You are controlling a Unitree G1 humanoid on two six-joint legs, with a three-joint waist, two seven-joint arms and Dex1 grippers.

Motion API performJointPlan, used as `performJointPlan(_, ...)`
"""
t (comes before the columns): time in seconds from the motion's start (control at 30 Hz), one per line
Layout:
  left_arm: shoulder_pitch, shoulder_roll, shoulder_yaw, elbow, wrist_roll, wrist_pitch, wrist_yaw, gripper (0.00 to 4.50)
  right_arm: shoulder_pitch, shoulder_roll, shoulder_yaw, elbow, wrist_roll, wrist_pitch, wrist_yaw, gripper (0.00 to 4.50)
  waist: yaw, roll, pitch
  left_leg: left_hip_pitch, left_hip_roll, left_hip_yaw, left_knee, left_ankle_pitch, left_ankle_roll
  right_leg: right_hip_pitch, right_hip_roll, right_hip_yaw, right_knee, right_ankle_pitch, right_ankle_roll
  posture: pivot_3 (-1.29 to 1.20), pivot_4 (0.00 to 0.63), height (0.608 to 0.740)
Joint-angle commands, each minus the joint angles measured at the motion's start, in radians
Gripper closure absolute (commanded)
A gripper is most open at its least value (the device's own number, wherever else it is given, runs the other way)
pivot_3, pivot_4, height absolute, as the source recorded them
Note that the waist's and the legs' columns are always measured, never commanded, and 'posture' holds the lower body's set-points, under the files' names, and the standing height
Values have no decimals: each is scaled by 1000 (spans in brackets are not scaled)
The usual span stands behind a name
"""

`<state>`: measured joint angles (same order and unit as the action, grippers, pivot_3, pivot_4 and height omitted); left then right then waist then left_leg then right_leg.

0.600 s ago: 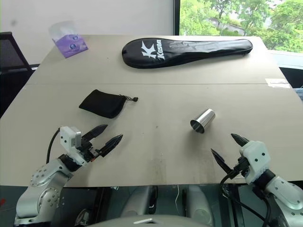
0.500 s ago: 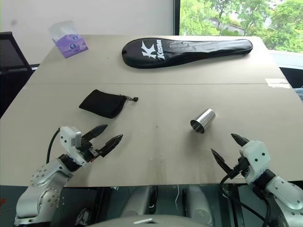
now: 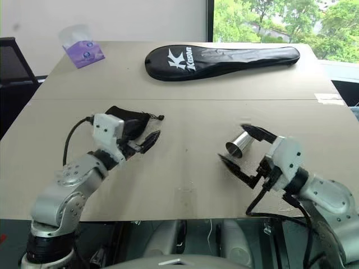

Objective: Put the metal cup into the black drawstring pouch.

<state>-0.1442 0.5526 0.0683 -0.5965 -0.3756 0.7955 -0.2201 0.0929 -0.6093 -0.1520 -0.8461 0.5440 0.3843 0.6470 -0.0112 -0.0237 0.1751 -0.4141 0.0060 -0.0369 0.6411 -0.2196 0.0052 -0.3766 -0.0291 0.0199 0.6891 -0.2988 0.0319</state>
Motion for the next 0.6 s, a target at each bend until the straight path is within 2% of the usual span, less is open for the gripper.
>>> performJointPlan(0.03, -112, 35, -98, -76, 131, 238, 139, 18, -90, -30, 11, -37, 66, 59, -19, 0, 0, -1, 0, 0, 0, 0, 0, 0, 0, 0, 0, 0, 0, 0, 0, 0, 150, 740)
performJointPlan(0.2, -273, 35, -236, -24, 224, 432, 195, 18, -173, -46, 27, -13, 84, 96, -25, 0, 3, -1, 1, -1, -1, -1, 1, 0, 0, 0, 0, -1, 1, 0, 0, 0, 150, 740)
performJointPlan(0.6, -495, 62, -414, 170, 401, 653, 253, 18, -113, -41, 64, -30, 36, 71, -40, 0, 1, -2, 1, -1, -1, 0, 1, 0, 0, -2, -1, -1, 3, 0, 0, 0, 150, 740)
